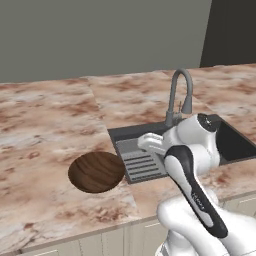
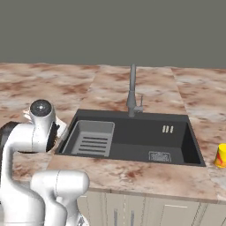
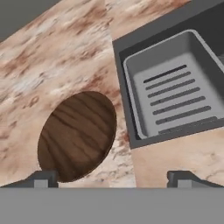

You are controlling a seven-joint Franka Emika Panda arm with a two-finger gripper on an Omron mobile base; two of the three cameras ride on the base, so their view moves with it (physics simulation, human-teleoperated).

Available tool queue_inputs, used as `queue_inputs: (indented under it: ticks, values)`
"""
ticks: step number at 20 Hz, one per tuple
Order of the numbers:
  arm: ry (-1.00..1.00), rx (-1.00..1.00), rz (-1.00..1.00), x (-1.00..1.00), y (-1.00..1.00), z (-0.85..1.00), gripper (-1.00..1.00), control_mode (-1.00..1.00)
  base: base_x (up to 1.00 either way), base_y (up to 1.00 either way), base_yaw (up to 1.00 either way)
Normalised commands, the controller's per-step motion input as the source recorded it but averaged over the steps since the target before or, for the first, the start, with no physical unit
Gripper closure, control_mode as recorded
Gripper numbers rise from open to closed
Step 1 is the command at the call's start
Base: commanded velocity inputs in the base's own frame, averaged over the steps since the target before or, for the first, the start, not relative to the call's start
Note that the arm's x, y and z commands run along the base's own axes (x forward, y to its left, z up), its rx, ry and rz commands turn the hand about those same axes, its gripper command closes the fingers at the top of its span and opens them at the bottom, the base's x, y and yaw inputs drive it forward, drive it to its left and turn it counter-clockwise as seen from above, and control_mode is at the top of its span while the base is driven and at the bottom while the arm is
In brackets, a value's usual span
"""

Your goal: Pick the cup and bowl from the counter and place them on the counter next to the sink.

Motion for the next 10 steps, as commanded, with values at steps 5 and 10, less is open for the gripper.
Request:
queue_inputs:
  ticks: [5, 10]
  values:
    - [-0.05, -0.1, 0.21, -1.0, -0.34, 0.67, -1.0, -1.0, 0.0, 0.0, 0.0]
    - [0.0, -0.18, 0.19, -1.0, -0.45, 0.6, -1.0, -1.0, 0.0, 0.0, 0.0]
